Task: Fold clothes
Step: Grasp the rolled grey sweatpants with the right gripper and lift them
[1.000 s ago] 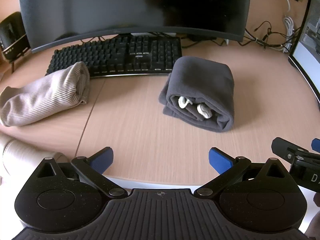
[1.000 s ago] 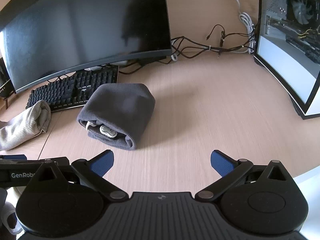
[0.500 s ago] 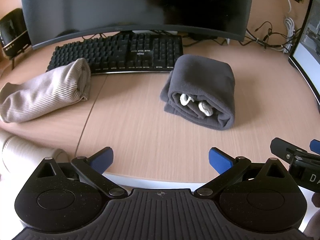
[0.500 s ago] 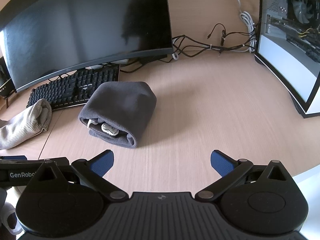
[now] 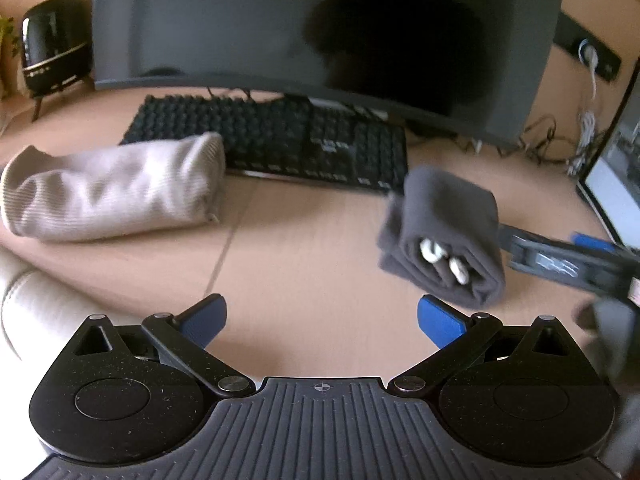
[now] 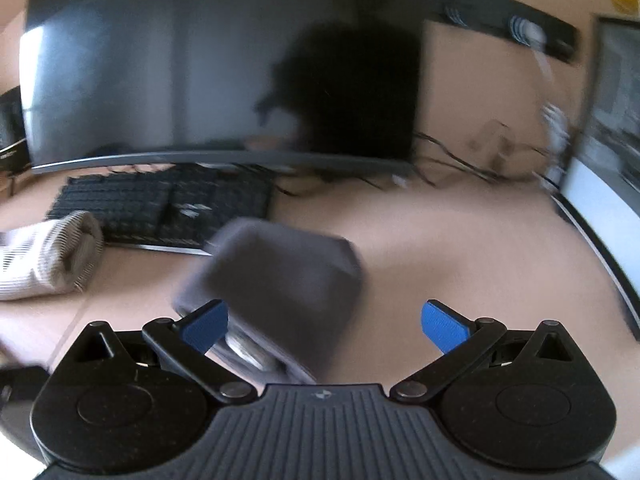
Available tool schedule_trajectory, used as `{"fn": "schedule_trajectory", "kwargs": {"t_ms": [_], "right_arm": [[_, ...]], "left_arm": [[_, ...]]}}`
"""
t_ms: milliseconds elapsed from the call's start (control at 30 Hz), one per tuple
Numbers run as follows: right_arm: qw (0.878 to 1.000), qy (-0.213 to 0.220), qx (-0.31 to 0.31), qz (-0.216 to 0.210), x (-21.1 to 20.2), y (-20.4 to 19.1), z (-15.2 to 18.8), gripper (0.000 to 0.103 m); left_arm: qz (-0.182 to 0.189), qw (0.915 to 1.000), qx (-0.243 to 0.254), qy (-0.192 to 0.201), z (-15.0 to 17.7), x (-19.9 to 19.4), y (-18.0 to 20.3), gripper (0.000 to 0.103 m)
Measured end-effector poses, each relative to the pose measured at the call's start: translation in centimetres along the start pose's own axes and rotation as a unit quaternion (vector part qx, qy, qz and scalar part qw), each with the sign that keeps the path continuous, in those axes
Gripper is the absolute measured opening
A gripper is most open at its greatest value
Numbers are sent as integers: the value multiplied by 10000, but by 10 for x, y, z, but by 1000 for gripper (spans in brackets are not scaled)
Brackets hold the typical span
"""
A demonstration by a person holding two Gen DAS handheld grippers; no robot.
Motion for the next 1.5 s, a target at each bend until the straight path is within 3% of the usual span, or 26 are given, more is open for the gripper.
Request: {"fn": "schedule_trajectory", "kwargs": {"t_ms": [200, 367, 467, 567, 600, 733, 833, 867, 933, 1000, 1067, 1100, 1133, 1233, 1300, 1367, 1500], "right_arm": [[9977, -253, -608, 171, 60, -45, -2, 103], [9954, -381, -643, 599, 64, -22, 5, 103], [9860, -86, -459, 1599, 32, 32, -5, 103], [9572, 91, 73, 2892, -13, 108, -9, 103], [9485, 126, 339, 3148, -31, 133, -9, 103], [9526, 564, 1221, 2727, -86, 184, -6, 103], [9679, 764, 1190, 2079, -88, 186, -5, 103], [9747, 806, 1238, 1679, -83, 183, -4, 103], [9841, 822, 1523, 397, -74, 167, -1, 103], [9789, 775, 1781, -637, -65, 150, 2, 103], [9746, 766, 1848, -1009, -58, 142, 6, 103], [9742, 773, 1834, -1067, -54, 141, 7, 103], [9802, 709, 1632, -867, -48, 142, 8, 103], [9968, 459, 657, 80, -27, 144, 9, 103], [9967, 298, -243, 710, -15, 143, 12, 103], [9952, 62, -608, 761, -1, 143, 21, 103], [9929, -513, -990, 409, 24, 128, 38, 103]], "left_arm": [[-19, 9999, 98, 76, -7, 7, -26, 103], [190, 9994, 192, -204, -9, 25, -22, 103], [401, 9985, 342, -175, -16, 33, -6, 103], [693, 9967, 420, -94, -25, 37, 19, 103], [803, 9959, 412, -115, -27, 38, 28, 103], [1369, 9888, 521, -278, -30, 47, 78, 103], [1701, 9814, 866, -220, -35, 56, 133, 103], [1738, 9798, 976, -169, -37, 62, 151, 103], [1699, 9799, 1034, -177, -42, 79, 182, 103], [1635, 9807, 1021, -315, -43, 96, 202, 103], [1386, 9830, 1111, -464, -36, 111, 206, 103], [1261, 9838, 1156, -539, -33, 119, 209, 103], [1136, 9843, 1201, -613, -29, 126, 211, 103], [793, 9848, 1314, -808, -20, 145, 215, 103], [729, 9861, 1216, -869, -20, 142, 207, 103], [648, 9883, 992, -964, -20, 140, 192, 103], [480, 9904, 673, -1111, -16, 136, 158, 103]]}}
Point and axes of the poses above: each gripper's, at about its wrist camera, not at the fingertips, and x roughly the way its jaws point, y to its right, z to its underside, the point moved 9 cm from there along x, roughly the way its jaws point, and after that the axes turned 14 degrees about -z, right-handed, at the moved point
